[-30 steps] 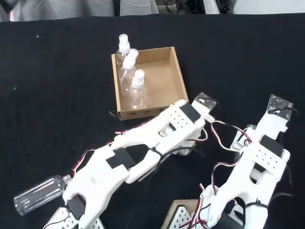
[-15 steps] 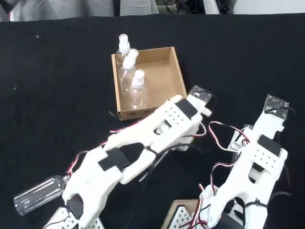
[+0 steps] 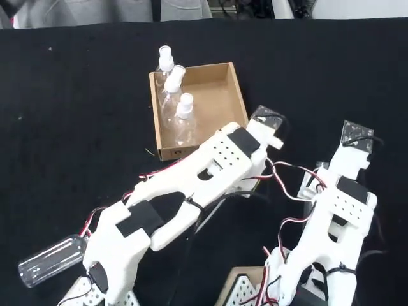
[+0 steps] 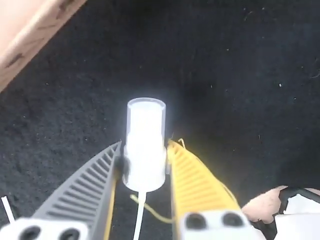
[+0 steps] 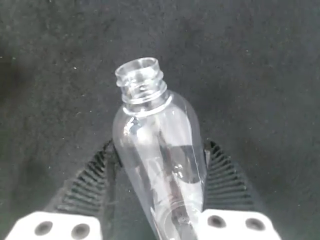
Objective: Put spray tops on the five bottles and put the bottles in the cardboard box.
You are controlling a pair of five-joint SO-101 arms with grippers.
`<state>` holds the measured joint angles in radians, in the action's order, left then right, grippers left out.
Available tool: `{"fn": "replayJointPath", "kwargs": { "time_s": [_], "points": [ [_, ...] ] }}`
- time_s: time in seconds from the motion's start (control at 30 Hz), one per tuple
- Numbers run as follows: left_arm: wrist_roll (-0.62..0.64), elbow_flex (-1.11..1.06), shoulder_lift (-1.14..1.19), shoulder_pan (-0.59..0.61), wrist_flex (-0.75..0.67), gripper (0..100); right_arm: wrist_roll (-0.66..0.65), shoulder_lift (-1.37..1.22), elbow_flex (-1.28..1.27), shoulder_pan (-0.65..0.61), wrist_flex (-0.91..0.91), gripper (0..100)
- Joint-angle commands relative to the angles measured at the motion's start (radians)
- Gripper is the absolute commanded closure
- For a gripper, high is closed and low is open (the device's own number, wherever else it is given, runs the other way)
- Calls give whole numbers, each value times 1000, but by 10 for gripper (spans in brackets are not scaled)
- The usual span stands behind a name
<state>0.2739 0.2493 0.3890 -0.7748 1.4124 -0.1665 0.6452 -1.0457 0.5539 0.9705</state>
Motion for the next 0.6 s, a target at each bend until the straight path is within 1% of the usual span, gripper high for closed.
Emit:
{"fn": "replayJointPath", "kwargs": {
  "time_s": [0.0,0.17,0.3,0.57],
  "points": [
    [9,16,-71,13,-3,971,0,33,31,-23,0,874],
    [12,22,-71,7,-3,971,0,33,108,-23,92,874],
    [40,22,-81,12,0,971,0,33,133,-18,109,874],
    [40,-61,-255,15,-3,970,0,59,136,-20,110,874]
  ]
}}
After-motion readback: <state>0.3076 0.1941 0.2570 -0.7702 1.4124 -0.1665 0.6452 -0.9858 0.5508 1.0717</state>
